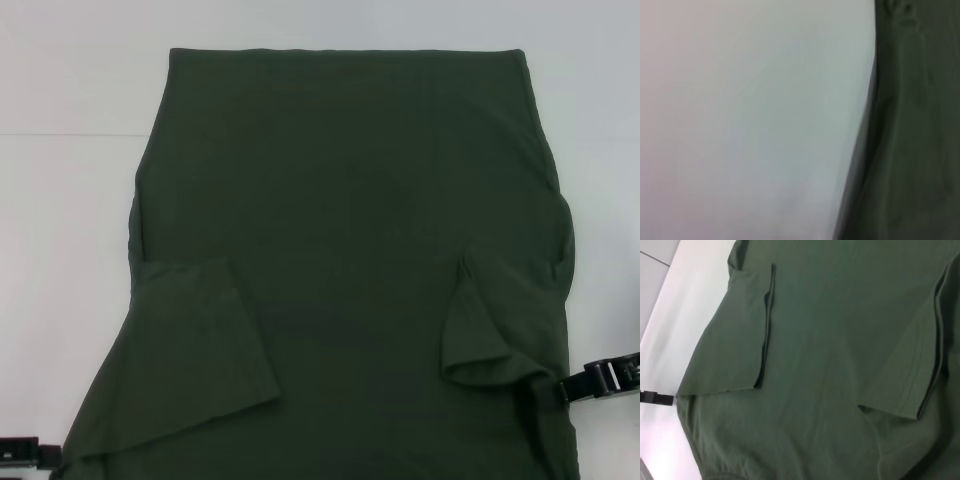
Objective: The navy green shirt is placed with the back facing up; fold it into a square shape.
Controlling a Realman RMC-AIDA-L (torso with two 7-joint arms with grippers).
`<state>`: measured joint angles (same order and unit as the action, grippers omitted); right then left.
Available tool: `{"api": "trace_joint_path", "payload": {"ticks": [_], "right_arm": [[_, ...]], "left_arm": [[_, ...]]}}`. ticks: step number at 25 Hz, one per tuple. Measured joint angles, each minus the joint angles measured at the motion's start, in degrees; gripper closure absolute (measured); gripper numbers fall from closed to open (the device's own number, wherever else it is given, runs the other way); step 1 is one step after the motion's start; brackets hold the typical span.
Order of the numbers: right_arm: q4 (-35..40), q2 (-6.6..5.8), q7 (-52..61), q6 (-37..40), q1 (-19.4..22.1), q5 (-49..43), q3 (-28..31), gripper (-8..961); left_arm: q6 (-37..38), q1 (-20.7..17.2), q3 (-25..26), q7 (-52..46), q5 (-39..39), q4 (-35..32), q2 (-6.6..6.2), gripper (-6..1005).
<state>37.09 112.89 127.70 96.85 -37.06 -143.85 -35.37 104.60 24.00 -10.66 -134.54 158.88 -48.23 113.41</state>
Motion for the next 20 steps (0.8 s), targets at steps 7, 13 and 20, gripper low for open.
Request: {"api": "trace_joint_path", "payload": {"ticks": [7,13,20], "right_arm": [[0.0,-0.33,0.3,0.0,-0.3,0.0,0.1,953],[0.0,-0.41,0.4,0.1,-0.4,0.0,-0.1,953],[0.0,-0.4,0.4,0.3,-0.6,0.0,-0.1,953]], "left_arm": [[-1.4,0.5,-0.1,1.8,-0.3,2.1,0.25,138],[-2.1,0.7,-0.2,1.4,0.0,2.5,0.28,138],[-1.9,0.4,-0.5,1.9,-0.4,2.4,0.57,139]]}}
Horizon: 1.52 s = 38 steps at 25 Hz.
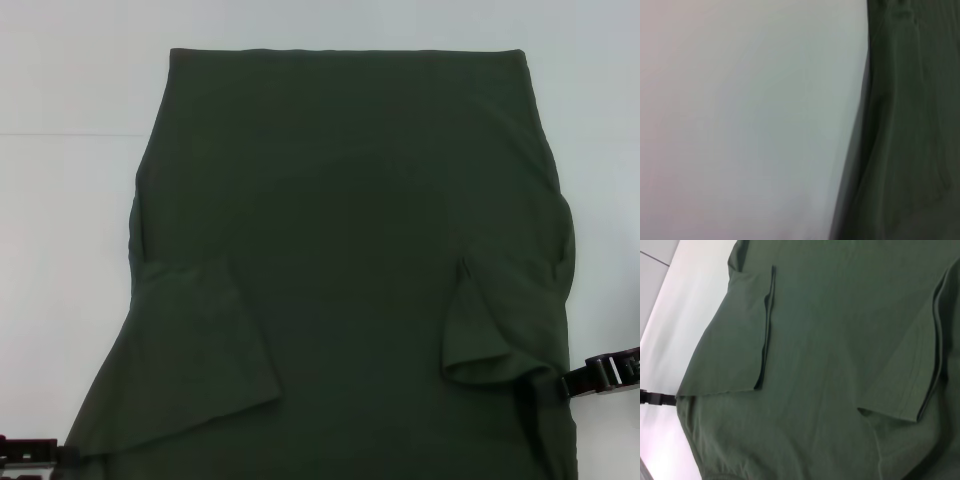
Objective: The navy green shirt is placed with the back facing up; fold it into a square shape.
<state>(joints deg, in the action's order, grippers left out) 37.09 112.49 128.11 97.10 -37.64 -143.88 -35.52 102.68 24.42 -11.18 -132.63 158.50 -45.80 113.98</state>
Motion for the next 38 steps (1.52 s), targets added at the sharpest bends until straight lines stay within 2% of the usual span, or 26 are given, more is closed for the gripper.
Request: {"api": "trace_joint_path", "payload": {"ticks": [11,17,28,38], "right_arm": [[0.0,0.1,-0.1,0.9,-0.1,0.0,0.4,952],[0.0,0.08,-0.3,0.9,0.0,0.0,0.5,952],[0.0,-0.26,-0.4,0.9,0.2,0.0,0.6,953],[0.0,-0.28,-0.4,0.9,0.1,0.0,0.5,952]], "left_arm": [[0.1,0.3,-0.2,0.1,0.0,0.0,0.34,142],[-0.4,1.3,-0.8,0.0,0.0,0.0,1.01,141],[-0.7,3.9,-1.1,-0.5,0.0,2.3,1.34,144],[-0.5,4.7,-6.0,-0.8,0.0,1.9,1.94,169]]}}
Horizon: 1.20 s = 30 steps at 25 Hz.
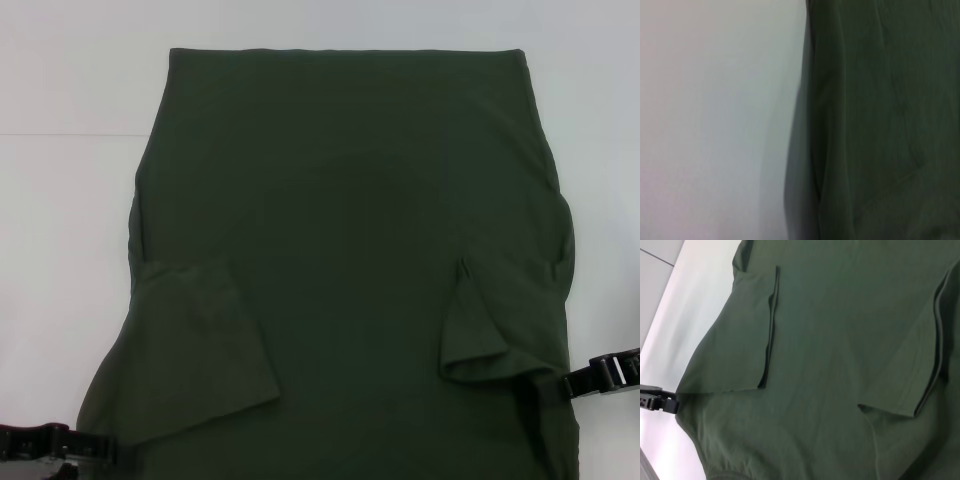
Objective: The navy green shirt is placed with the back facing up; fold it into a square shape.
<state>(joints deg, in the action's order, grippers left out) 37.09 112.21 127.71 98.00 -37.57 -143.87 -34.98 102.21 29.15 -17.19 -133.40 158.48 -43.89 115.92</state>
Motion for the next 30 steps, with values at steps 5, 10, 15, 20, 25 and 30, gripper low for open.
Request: {"api": "trace_joint_path", "payload": {"ticks": [5,10,15,20,25,30], "right_arm": [[0.0,0.02,0.1,0.0,0.1,0.0,0.1,952],[0.0,0.02,0.4,0.2,0.0,0.0,0.2,953],[0.0,0.02,0.5,0.3,-0.1,0.0,0.2,953],[0.0,0.02,0.7,0.4,-0.2,0.0,0.1,953],[0.0,0.1,0.7,0.1,-0.2,-0.1,-0.3,952],[0.0,-0.04,1.0,-0.1,0.0,-0.3,-0.3,952]], "left_arm": [[-0.5,0.0,-0.8,0.0,0.0,-0.3,0.21,263],[-0.3,0.3,-0.9,0.1,0.0,-0.3,0.48,377],[-0.7,0.6,-0.9,0.3,0.1,-0.4,0.62,495],[-1.3,0.4,-0.9,-0.8,0.5,-0.5,0.53,816],[-1.5,0.3,-0.9,-0.8,0.5,-0.5,0.47,966],[0.4,0.6,-0.7,0.4,0.1,-0.5,0.28,965]]}}
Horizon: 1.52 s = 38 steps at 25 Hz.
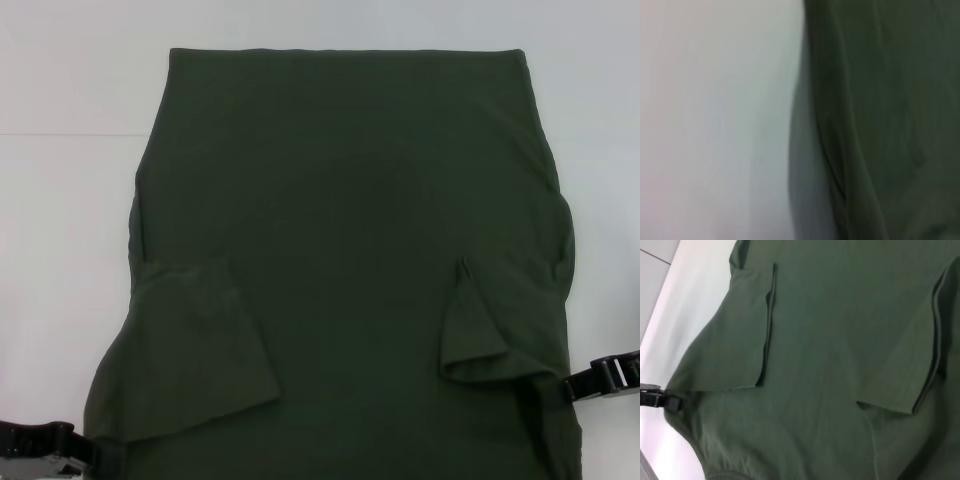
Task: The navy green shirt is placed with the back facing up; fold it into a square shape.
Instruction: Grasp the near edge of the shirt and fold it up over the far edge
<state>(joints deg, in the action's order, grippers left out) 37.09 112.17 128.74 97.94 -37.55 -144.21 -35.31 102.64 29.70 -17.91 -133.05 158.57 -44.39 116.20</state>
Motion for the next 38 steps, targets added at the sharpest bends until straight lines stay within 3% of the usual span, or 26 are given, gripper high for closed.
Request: {"api": "trace_joint_path", "payload": {"ticks": [13,25,34,38], "right_arm": [[0.0,-2.64,-0.2,3.0,0.8,-0.4,-2.0,953],[0.8,-3.46,-4.1,8.8,2.9,-5.9,-4.6,953],[4.6,-5.16,-4.6,11.1,5.2,-8.0,-4.2,952],[4.6,-4.99,-4.7,10.4,5.2,-8.0,-4.3,952]], "left_arm": [[5.9,0.4,0.9,3.3,-2.9,0.7,-0.64,966],[11.4,-0.9,1.2,4.9,-4.8,0.9,-0.73,966],[14.5,-0.9,0.4,5.7,-4.7,2.2,-0.75,966],[14.6,-0.7,-0.1,4.1,-4.9,3.4,-0.71,965]]}}
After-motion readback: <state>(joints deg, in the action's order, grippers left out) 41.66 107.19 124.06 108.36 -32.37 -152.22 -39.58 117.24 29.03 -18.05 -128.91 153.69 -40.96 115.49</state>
